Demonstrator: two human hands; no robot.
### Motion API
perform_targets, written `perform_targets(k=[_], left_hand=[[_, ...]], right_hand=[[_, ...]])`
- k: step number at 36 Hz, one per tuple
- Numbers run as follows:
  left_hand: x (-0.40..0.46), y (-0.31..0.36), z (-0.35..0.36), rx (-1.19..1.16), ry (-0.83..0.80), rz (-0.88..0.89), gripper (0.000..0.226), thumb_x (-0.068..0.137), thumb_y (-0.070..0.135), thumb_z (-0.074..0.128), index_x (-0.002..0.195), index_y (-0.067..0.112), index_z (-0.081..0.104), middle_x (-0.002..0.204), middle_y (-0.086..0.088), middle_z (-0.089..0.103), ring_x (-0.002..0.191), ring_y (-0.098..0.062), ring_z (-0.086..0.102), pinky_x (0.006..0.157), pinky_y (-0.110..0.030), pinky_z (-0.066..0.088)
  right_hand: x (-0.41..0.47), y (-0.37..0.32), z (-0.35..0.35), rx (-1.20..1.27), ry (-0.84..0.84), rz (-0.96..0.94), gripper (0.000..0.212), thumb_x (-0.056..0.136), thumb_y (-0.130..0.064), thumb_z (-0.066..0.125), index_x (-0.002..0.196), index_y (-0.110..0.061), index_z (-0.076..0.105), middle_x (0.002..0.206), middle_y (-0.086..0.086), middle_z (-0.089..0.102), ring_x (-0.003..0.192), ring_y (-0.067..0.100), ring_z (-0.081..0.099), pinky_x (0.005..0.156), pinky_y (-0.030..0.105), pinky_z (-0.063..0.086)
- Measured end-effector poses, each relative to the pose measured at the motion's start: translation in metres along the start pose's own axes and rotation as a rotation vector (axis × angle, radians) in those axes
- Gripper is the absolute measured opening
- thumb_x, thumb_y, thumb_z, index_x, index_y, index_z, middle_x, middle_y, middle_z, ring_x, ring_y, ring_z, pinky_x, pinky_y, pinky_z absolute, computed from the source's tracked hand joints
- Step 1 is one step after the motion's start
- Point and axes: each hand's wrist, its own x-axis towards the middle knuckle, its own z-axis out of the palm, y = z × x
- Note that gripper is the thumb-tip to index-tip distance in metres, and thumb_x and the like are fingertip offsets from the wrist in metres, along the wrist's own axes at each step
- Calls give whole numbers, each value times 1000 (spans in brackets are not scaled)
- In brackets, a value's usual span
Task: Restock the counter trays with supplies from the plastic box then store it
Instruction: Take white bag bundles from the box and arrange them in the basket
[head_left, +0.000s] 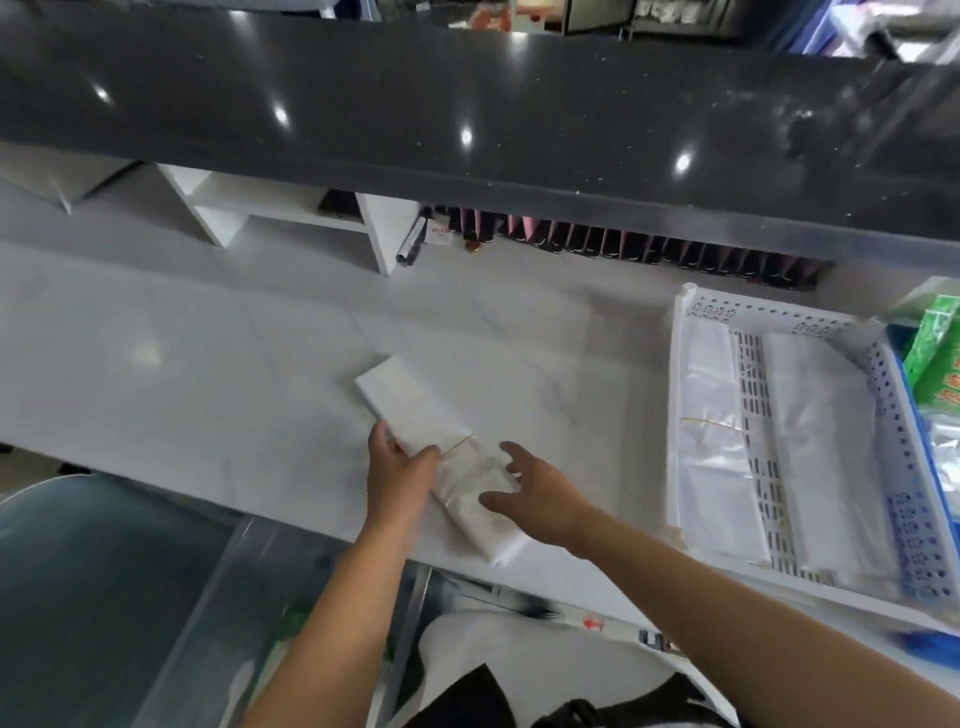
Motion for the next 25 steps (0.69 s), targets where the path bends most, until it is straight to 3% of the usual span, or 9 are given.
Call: perform_targets(k=[3,5,8,13,17,20,25], left_hand=[[-7,9,2,-208,-89,-136,41,87,0,64,117,22,46,108,-6,68,94,-25,68,84,-45,57],[-10,12,2,-227,-175,-178,27,89,-2,61,106,18,59,106,-12,70,87,-27,68,80,-43,56],[-11,8,-3,-199,-282,-217,25,90,-3,58,112,7,66,107,-18,73,95,-36,68,82,-42,55],[-21,15,-2,-171,-460,-163,40,89,-3,61,126,14,62,112,-10,74,106,-34,69,97,-52,52],[-40,39,15,-132,-670,-47,51,89,-3,61,131,25,58,114,-8,74,105,-29,70,94,-48,54],[-59,63,37,-117,-822,16,53,89,-3,61,133,27,56,117,-11,72,107,-31,69,89,-42,57],[-89,96,83,-28,-1009,116,50,92,2,61,133,29,57,120,-10,71,110,-31,68,90,-41,57]], right_hand=[[14,-3,7,286,46,108,72,83,-22,74,146,-24,38,132,8,55,111,25,59,89,32,50],[19,0,12,483,34,182,63,81,-10,75,138,-17,50,118,12,66,102,29,65,88,38,55],[11,3,13,596,-42,186,49,82,-1,71,128,-14,59,98,11,72,86,27,69,75,38,56],[-15,3,-16,683,-20,127,40,84,-4,70,121,-18,61,100,8,73,82,20,71,65,32,57],[-40,7,-53,804,75,21,46,87,-13,69,130,-23,56,111,12,72,92,26,72,70,37,57],[-68,7,-79,846,188,-138,47,88,-5,65,128,-29,58,110,16,71,93,30,71,71,43,58],[-116,26,-113,896,456,-327,88,82,4,67,140,-55,37,112,9,70,91,28,72,62,44,58]])
